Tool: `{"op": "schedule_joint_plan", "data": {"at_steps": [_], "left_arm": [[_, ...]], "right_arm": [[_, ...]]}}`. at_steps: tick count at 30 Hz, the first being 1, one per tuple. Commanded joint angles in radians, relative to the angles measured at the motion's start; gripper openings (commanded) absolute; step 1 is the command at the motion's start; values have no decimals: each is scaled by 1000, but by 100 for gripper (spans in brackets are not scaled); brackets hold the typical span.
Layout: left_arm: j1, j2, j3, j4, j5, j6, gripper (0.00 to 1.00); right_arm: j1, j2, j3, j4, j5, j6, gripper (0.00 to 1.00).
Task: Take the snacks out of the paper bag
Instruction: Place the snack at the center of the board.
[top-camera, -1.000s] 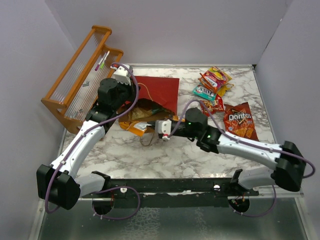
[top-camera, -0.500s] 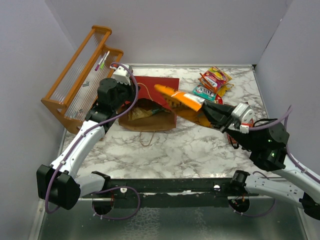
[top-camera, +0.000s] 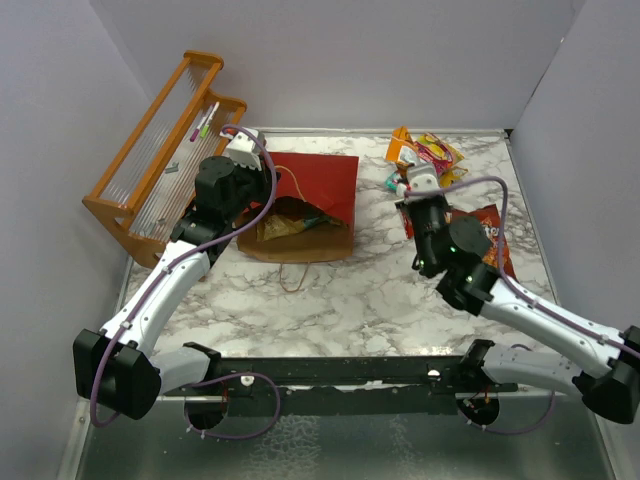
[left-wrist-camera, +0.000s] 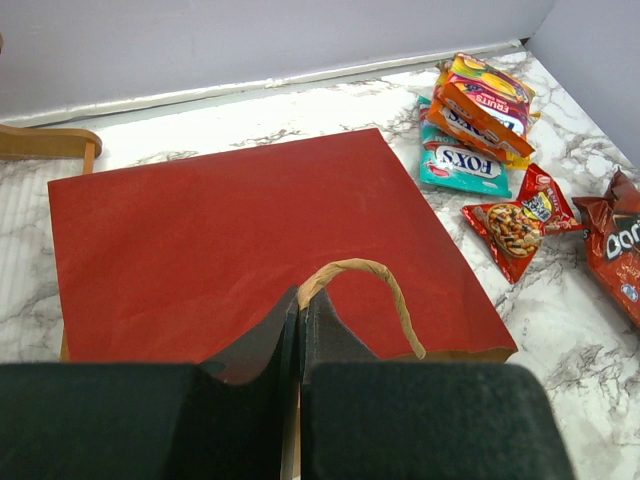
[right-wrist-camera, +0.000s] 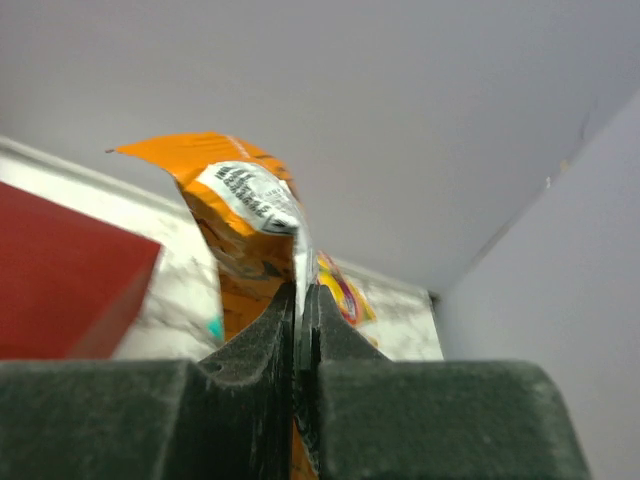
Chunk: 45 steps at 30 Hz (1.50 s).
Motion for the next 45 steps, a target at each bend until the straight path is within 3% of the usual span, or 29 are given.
{"op": "schedule_joint_plan", "data": {"at_steps": [1, 6, 10, 14, 18, 22, 26, 33, 35, 37, 40, 45], "left_arm": [[5, -17, -2, 43, 13, -4, 0], [4, -19, -1, 46, 20, -10, 0], [-12, -14, 6, 38, 27, -14, 0], [-52, -13, 11, 25, 6, 4, 0], [-85, -21, 13, 18, -17, 17, 0], [-108, -31, 12, 18, -18, 22, 0], [-113, -46, 8, 23, -20, 22, 0], [-113, -72, 20, 10, -20, 33, 0], [-112, -76, 30, 0, -21, 38, 0], [-113, -77, 38, -8, -18, 39, 0], [-113, -72, 50, -11, 9, 28, 0], [-113, -68, 91, -26, 39, -11, 0]], "right_arm": [[-262, 70, 96, -165, 30, 265, 1], [-469, 45, 81, -285, 55, 293, 1], [-570, -45, 14, -272, 80, 162, 1], [-581, -99, -144, -91, 112, -104, 1], [-581, -81, -252, -36, 1, -212, 1], [-581, 117, -200, -70, -35, -61, 1], [-580, 337, 5, -387, -150, 237, 1], [-580, 374, -44, -348, -260, 423, 1], [-580, 343, -89, -329, -288, 461, 10], [-580, 292, -123, -322, -329, 504, 35], [-580, 178, -164, -331, -423, 557, 55], [-580, -27, -195, -342, -651, 522, 64]]}}
